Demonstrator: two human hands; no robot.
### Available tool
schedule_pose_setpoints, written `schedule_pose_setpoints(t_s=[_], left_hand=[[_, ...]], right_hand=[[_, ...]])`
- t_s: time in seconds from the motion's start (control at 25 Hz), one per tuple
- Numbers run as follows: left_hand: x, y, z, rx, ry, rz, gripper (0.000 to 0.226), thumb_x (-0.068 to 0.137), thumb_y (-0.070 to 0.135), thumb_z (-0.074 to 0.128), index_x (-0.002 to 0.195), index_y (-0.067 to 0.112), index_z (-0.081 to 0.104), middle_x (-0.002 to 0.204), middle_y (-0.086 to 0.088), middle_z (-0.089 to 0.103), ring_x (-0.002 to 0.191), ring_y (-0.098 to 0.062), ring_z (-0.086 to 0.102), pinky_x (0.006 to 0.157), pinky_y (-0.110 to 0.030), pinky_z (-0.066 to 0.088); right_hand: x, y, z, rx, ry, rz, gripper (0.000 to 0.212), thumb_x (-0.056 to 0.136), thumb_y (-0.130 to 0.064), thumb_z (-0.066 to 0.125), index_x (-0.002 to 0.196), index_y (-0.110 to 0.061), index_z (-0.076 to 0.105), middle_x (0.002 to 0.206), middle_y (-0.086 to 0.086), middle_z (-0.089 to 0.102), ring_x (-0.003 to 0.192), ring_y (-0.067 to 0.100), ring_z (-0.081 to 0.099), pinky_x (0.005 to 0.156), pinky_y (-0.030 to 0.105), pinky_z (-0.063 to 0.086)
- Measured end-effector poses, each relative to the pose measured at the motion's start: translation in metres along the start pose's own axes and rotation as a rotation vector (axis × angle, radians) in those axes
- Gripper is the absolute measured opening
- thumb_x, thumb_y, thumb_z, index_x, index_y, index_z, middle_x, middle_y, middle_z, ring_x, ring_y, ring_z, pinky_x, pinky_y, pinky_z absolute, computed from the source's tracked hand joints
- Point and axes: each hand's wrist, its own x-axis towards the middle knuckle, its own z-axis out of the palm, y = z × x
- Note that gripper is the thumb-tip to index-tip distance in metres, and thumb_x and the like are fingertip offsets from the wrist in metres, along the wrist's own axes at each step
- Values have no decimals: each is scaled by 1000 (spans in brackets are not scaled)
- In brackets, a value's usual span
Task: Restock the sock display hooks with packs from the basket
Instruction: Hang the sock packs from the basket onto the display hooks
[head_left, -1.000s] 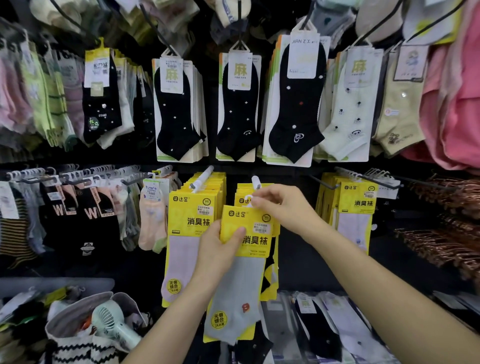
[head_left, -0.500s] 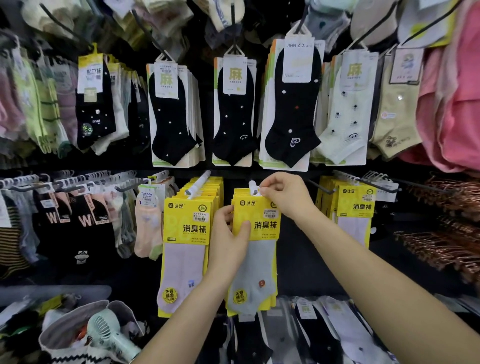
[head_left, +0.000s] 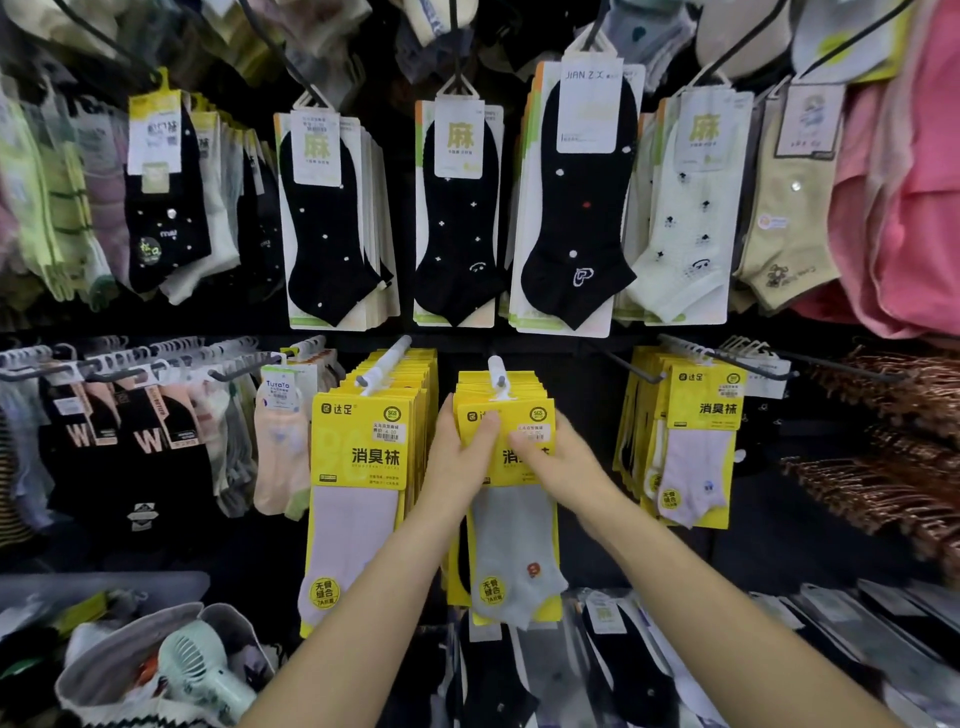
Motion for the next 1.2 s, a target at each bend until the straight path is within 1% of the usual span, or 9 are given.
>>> schedule_pose_setpoints(t_s=[0.16, 0.32, 0.52, 0.76, 0.84, 0.92, 1.0, 1.12, 1.2], left_hand=[[-4, -15, 0, -93, -44, 49, 34, 96, 15, 48, 129, 23, 44, 112, 17, 60, 99, 10, 59, 80, -7, 46], [3, -22, -1, -117, -41, 70, 32, 97, 12, 46, 128, 20, 46, 113, 12, 61, 101, 6, 60, 82, -12, 49], [23, -29, 4, -108, -21, 26, 42, 98, 12, 45, 139, 13, 39, 124, 0, 58, 112, -8, 57, 94, -24, 49], [43, -39, 9, -69, -7, 8, 37, 97, 6, 44, 133, 10, 43, 111, 5, 60, 89, 15, 58, 71, -3, 45], [45, -37, 10, -96, 3, -33, 36, 96, 7, 44, 131, 13, 44, 108, 6, 60, 88, 14, 60, 71, -6, 47], [48, -31, 11, -162, 73, -125, 41, 96, 18, 44, 137, 17, 40, 123, 2, 56, 106, -1, 59, 84, -20, 49], [56, -22, 9, -225, 140, -201, 49, 96, 30, 39, 144, 19, 32, 137, 0, 46, 123, -13, 47, 101, -33, 41], [76, -12, 6, -454, 124, -365, 44, 93, 41, 39, 122, 14, 59, 119, -11, 62, 112, -27, 58, 103, -45, 42], [82, -9, 6, -450, 120, -408, 30, 91, 39, 40, 85, 19, 62, 88, -8, 63, 86, -25, 60, 89, -38, 46]], right_hand=[[0, 19, 11, 231, -47, 28, 54, 94, -18, 55, 141, -20, 31, 121, -5, 61, 112, 8, 59, 99, 31, 47], [12, 27, 16, 325, -23, 80, 47, 97, -32, 46, 141, -26, 32, 121, -9, 62, 107, 4, 62, 98, 34, 48], [34, 31, 17, 309, 19, 125, 46, 98, -30, 46, 141, -22, 34, 128, 1, 59, 112, 13, 60, 99, 39, 48], [51, 31, 18, 254, 42, 135, 39, 100, -25, 42, 138, -20, 36, 126, 2, 58, 111, 14, 59, 94, 33, 49], [54, 34, 16, 246, 33, 168, 43, 99, -28, 45, 139, -21, 33, 120, -2, 59, 105, 9, 59, 84, 24, 50], [58, 36, 10, 270, 48, 225, 55, 94, -32, 52, 143, -20, 30, 113, -7, 61, 102, 6, 60, 78, 21, 48], [66, 38, 2, 353, 94, 279, 69, 88, -36, 52, 148, -22, 21, 125, -2, 58, 117, 14, 53, 98, 34, 42], [80, 36, -1, 463, 130, 344, 59, 90, -42, 39, 146, -23, 32, 144, 4, 45, 132, 21, 40, 114, 43, 24], [87, 34, 0, 476, 153, 389, 43, 94, -43, 35, 121, -21, 60, 119, 5, 65, 117, 23, 54, 108, 44, 34]])
